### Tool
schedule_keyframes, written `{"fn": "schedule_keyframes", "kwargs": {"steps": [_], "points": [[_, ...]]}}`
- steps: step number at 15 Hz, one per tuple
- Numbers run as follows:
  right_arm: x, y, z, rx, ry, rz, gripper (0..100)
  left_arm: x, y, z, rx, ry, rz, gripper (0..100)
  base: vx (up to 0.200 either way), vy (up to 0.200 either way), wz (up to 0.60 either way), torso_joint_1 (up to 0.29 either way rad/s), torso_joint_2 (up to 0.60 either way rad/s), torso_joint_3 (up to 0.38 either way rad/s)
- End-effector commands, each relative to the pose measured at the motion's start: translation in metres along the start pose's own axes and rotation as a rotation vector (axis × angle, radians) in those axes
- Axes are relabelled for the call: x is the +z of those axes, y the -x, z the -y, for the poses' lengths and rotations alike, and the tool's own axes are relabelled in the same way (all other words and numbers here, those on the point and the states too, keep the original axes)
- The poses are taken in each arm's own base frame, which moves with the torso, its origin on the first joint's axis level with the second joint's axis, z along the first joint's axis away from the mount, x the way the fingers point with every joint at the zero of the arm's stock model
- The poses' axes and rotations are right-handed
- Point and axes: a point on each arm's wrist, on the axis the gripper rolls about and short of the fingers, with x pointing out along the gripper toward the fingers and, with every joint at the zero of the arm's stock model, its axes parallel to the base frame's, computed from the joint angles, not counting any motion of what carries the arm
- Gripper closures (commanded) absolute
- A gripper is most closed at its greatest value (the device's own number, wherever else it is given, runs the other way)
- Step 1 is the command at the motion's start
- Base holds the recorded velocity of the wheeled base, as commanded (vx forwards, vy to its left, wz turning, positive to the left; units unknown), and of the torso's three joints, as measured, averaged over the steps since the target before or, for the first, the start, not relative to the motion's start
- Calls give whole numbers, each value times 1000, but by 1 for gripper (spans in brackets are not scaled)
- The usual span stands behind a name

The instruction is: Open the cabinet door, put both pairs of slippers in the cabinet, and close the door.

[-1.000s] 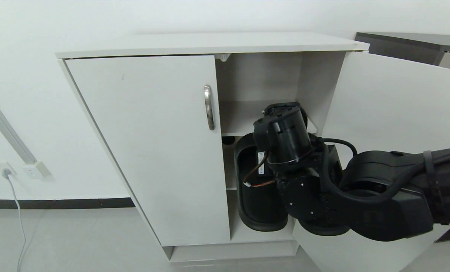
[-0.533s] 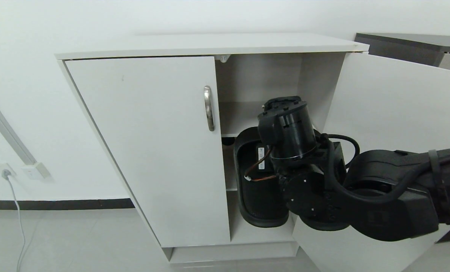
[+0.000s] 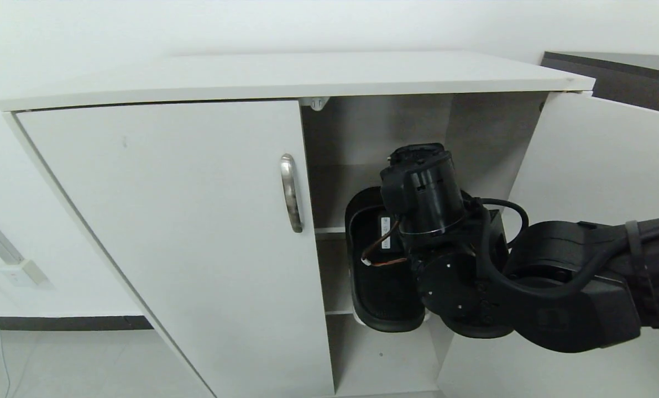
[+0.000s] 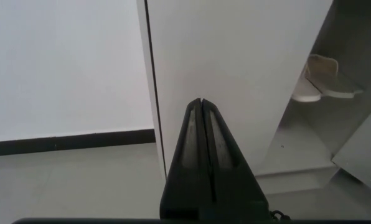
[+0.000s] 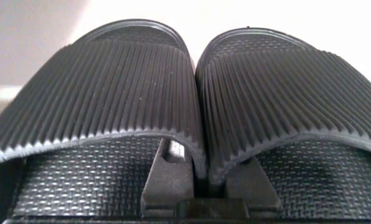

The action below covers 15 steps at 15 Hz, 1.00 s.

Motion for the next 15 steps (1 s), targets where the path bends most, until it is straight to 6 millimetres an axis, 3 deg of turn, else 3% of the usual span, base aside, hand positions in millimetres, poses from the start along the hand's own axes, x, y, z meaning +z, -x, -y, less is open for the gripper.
{"fn": "schedule_keyframes", "kwargs": {"steps": [1,4,9,15], "points": [[-2,-2,2,-2,-3,0,100,0,0,0,1,0,0,100,0,0,0,0,0,0],[-12,-12,0,4,1,-4,100,0,0,0,-1,0,0,100,0,0,0,0,0,0],[-10,-41,5,46,10,-11,100,0,0,0,1,0,0,100,0,0,0,0,0,0],[2,-106,-2,11,22,23,100,0,0,0,1,0,0,100,0,0,0,0,0,0]]}}
